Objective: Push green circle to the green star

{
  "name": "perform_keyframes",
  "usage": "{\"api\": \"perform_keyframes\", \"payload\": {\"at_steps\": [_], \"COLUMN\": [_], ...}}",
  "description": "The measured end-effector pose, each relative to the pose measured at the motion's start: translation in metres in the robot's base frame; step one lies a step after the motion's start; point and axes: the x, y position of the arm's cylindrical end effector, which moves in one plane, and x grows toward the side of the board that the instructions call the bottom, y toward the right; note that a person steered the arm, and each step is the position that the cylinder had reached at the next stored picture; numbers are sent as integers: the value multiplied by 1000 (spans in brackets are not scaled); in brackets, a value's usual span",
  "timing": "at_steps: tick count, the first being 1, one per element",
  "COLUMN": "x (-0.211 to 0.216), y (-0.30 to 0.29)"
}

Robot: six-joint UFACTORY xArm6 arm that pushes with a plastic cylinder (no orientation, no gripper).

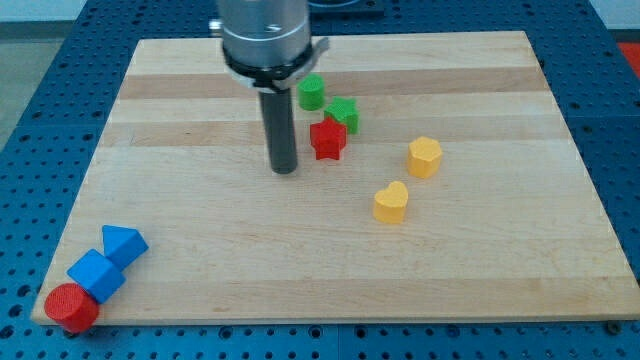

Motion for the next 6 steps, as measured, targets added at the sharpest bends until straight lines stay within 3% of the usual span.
{"api": "perform_keyframes", "payload": {"at_steps": [1, 2, 4, 6], "x": [-40, -136, -155, -126], "y": [-20, -13, 6, 45]}}
